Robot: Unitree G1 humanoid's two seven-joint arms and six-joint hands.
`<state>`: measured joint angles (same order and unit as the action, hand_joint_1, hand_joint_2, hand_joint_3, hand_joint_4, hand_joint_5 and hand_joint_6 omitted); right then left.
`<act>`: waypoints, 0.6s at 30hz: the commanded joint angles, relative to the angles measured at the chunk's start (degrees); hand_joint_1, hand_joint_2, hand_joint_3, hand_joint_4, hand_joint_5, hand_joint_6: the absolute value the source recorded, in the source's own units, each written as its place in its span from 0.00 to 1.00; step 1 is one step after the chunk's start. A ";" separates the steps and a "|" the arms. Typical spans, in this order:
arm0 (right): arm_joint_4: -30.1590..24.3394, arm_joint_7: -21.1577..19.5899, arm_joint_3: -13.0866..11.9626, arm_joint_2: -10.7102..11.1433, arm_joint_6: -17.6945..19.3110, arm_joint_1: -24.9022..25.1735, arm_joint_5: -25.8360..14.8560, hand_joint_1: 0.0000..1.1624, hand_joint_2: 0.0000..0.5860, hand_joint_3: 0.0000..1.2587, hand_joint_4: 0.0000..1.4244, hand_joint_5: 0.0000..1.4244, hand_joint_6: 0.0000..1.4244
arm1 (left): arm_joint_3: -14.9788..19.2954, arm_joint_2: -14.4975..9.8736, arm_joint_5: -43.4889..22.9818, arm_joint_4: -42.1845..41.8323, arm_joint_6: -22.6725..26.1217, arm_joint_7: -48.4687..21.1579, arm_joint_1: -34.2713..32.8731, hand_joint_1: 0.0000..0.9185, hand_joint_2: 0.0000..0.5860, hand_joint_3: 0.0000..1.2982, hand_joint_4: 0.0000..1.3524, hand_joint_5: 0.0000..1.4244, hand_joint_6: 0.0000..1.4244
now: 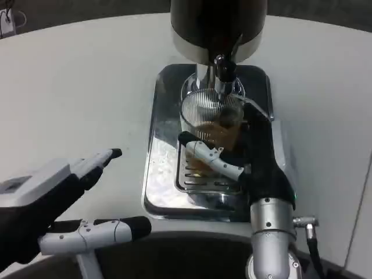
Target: Grasp the cup under the faucet to collect the drink, then remove the cup.
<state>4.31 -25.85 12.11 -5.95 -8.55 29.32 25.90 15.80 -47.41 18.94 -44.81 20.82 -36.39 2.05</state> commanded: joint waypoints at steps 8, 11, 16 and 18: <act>-0.33 -3.87 -1.93 -3.30 2.05 -2.77 -4.62 0.81 0.43 0.54 0.59 0.69 0.72 | -1.93 -1.04 0.93 0.96 -0.13 -0.57 -1.17 0.00 0.05 0.00 0.00 0.00 0.05; -0.95 -3.59 -2.21 -2.89 2.53 -3.30 -5.17 0.81 0.41 0.59 0.65 0.75 0.79 | -2.64 -1.00 1.05 1.25 -0.10 -0.53 -1.75 0.00 0.05 0.00 0.00 0.00 0.05; -3.86 -2.11 -3.53 -1.50 3.29 -5.28 -6.36 0.81 0.40 0.67 0.73 0.83 0.89 | -4.28 -0.78 1.48 1.88 0.04 -0.35 -3.29 0.00 0.05 0.00 0.00 0.00 0.05; -5.34 -1.44 -4.16 -1.22 3.56 -6.11 -6.79 0.81 0.39 0.70 0.76 0.87 0.92 | -5.03 -0.68 1.70 2.26 0.02 -0.36 -4.06 0.00 0.05 0.00 0.00 0.00 0.05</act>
<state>0.72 -27.96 8.81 -6.39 -5.71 24.80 19.89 11.98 -47.42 20.08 -43.52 20.82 -36.39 -1.01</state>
